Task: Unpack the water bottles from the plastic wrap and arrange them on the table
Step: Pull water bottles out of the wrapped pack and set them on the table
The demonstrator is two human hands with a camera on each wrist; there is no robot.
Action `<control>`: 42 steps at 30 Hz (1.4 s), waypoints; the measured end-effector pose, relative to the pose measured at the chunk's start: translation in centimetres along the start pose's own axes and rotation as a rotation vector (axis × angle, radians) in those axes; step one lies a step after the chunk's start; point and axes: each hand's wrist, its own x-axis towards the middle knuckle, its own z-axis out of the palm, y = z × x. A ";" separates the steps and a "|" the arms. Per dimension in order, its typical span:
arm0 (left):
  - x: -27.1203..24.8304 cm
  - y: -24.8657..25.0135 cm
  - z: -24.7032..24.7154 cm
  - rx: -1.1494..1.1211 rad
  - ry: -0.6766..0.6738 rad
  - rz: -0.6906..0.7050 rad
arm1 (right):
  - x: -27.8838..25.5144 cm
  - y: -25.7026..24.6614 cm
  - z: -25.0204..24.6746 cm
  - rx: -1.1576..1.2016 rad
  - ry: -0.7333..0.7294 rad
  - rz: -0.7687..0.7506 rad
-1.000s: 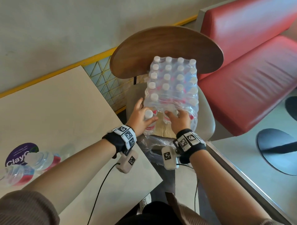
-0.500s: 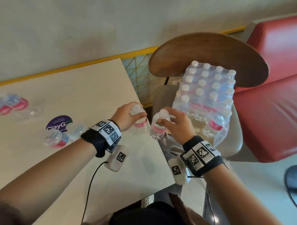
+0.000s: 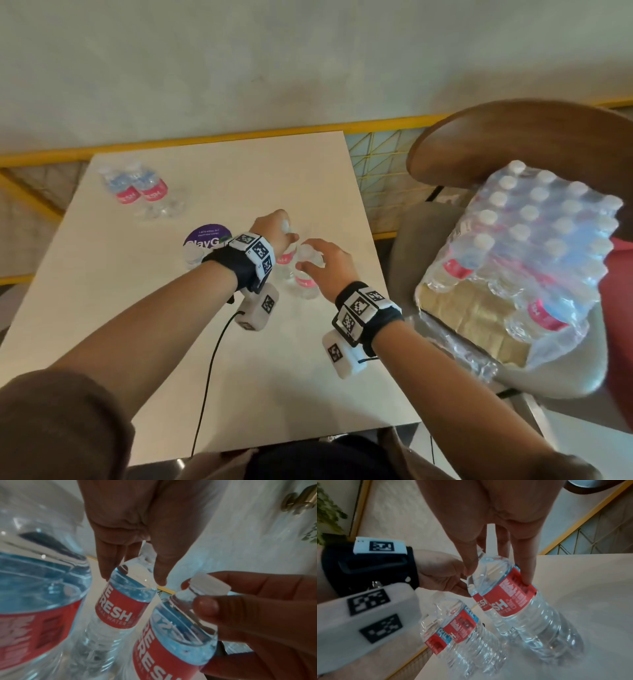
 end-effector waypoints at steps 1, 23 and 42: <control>0.1 -0.1 0.0 0.025 -0.013 -0.008 | 0.1 -0.1 0.1 -0.032 -0.007 -0.011; -8.6 18.8 13.3 -0.125 -0.483 0.720 | -9.2 18.0 -16.0 0.290 1.051 0.734; -4.4 23.2 17.7 -0.013 -0.454 0.749 | -6.8 19.7 -17.2 0.591 1.346 0.711</control>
